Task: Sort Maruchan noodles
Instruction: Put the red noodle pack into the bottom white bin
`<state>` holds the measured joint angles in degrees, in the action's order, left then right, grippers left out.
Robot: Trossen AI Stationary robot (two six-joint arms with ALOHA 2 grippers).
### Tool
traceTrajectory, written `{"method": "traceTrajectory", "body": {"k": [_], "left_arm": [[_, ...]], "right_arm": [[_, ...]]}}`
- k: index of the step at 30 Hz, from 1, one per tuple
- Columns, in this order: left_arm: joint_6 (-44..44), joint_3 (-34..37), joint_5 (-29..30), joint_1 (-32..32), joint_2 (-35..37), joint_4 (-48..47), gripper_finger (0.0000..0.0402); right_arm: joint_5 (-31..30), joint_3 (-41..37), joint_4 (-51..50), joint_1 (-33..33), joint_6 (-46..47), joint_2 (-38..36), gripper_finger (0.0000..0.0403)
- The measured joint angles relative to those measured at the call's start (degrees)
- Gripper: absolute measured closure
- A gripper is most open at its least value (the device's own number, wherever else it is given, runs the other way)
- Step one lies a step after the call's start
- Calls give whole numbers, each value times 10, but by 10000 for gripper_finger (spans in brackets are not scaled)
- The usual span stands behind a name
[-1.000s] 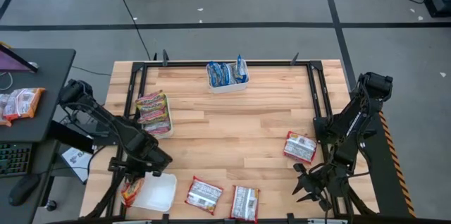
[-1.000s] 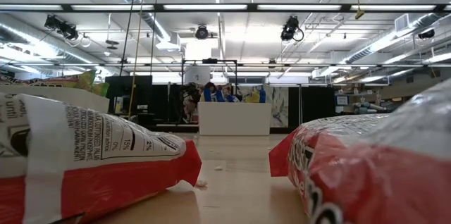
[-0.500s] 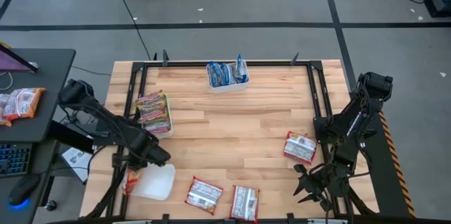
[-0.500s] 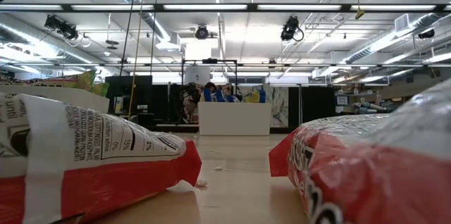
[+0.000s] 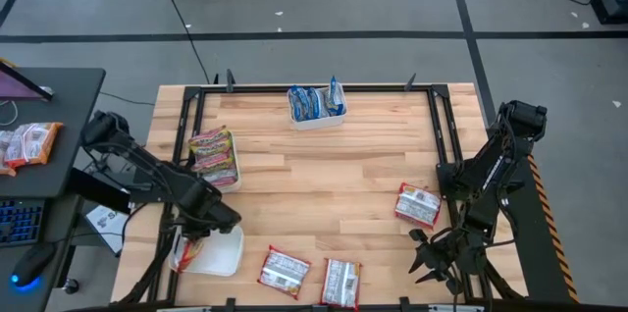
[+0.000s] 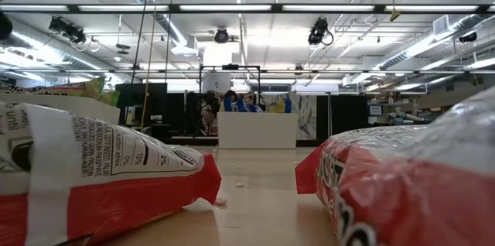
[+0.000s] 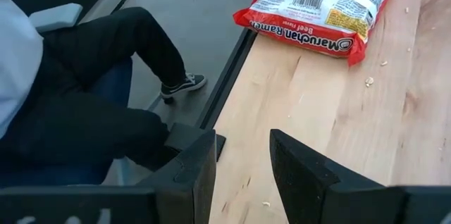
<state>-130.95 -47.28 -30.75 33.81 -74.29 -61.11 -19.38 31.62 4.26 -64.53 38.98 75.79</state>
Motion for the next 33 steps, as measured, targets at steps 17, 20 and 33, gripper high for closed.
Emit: {"method": "traceTrajectory", "body": {"k": [17,20,33], "left_arm": [[-15,-153,218,73,8,-140,379],[-6,-163,216,73,15,-138,379],[26,-253,296,80,35,-286,379]], "right_arm": [[15,0,2,0,34,0,264],[21,0,5,5,35,0,264],[56,0,43,35,32,0,264]]}}
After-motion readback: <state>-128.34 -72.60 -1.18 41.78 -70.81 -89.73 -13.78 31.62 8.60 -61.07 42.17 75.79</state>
